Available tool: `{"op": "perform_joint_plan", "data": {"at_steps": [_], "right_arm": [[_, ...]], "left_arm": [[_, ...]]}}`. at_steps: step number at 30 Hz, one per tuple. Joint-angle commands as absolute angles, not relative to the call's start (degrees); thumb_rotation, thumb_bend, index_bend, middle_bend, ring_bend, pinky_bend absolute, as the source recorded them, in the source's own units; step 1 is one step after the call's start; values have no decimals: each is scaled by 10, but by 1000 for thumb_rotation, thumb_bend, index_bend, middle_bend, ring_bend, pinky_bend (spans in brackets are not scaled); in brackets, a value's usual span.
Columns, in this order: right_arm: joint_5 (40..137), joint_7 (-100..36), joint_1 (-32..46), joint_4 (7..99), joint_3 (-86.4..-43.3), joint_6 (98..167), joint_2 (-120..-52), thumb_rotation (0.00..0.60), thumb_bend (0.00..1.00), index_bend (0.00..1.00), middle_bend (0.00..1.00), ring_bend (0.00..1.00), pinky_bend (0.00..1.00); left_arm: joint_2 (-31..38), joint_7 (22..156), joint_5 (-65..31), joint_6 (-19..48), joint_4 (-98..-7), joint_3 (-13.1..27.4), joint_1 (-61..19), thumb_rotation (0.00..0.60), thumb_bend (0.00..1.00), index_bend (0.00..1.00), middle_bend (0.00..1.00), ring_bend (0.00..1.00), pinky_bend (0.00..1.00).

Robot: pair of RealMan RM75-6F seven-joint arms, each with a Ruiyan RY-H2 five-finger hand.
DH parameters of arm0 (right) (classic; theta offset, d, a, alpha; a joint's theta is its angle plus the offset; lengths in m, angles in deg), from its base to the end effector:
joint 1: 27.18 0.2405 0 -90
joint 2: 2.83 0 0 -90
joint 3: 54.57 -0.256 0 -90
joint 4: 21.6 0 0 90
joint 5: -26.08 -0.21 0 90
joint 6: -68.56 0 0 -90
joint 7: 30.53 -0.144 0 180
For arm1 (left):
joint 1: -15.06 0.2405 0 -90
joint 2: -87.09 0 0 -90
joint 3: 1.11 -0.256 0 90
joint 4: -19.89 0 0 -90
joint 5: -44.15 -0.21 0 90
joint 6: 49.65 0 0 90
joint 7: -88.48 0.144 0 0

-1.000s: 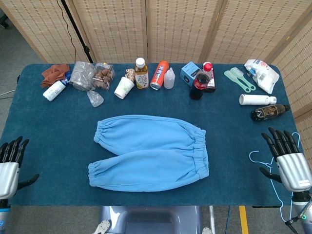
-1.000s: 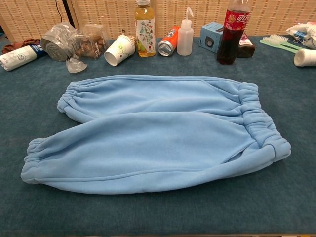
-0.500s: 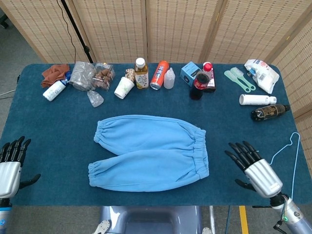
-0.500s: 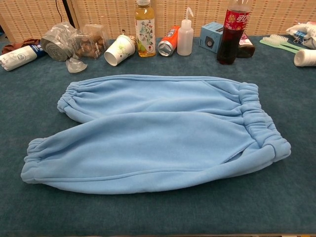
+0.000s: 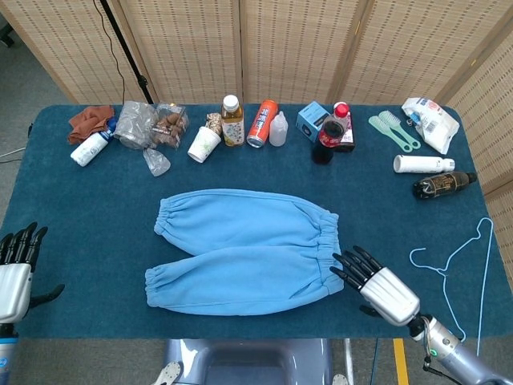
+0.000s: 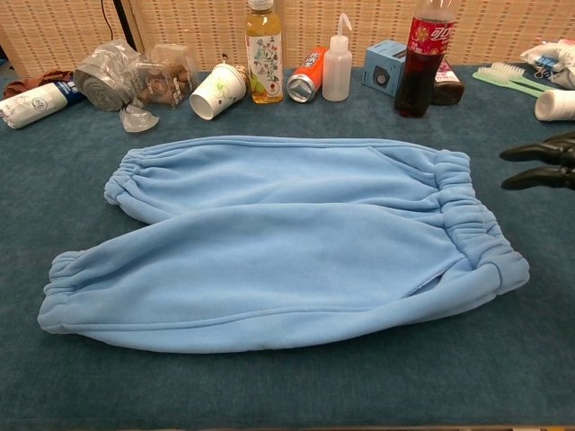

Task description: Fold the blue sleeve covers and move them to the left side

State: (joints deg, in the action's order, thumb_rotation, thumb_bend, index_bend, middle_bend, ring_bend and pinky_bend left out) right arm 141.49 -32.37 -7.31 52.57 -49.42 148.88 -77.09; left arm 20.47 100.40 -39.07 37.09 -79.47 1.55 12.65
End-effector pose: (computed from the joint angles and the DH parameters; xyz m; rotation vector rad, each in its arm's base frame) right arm -0.2649 -0.2084 0.0684 2.1453 -0.5103 1.0447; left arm -0.2949 0.1653 0.1408 -1.3371 -0.9077 -0.8276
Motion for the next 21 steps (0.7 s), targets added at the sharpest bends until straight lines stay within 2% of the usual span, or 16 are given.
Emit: {"op": "perform_joint_plan", "data": {"at_steps": [1,10,15,19,21], "right_arm": [[1418,-306,-58,527,-488,1463,-788,600,0,107,28,0,36],[1383,-272,-32,513,-505,1415,-844,600,0,154,71,6,100],[1374,-276,-24,488,-509,1419,-871,600,0,234,157,108,259],[1381,-314,-15,463,-502,1438,-892,600,0,395,285,243,437],[1383,-331,-13,453,-498,1446,-898,600,25,468,338,294,493]], "left_arm": [[206,1000,-388,370,-794,17,126,600,0,0,0,0,0],[212,983,-389,377,-793,18,130,600,0,0,0,0,0],[213,978,-386,377,-792,19,130,600,0,0,0,0,0],[214,977,-384,375,-791,19,129,600,0,0,0,0,0],[213,978,-384,374,-791,19,129,600,0,0,0,0,0]]}}
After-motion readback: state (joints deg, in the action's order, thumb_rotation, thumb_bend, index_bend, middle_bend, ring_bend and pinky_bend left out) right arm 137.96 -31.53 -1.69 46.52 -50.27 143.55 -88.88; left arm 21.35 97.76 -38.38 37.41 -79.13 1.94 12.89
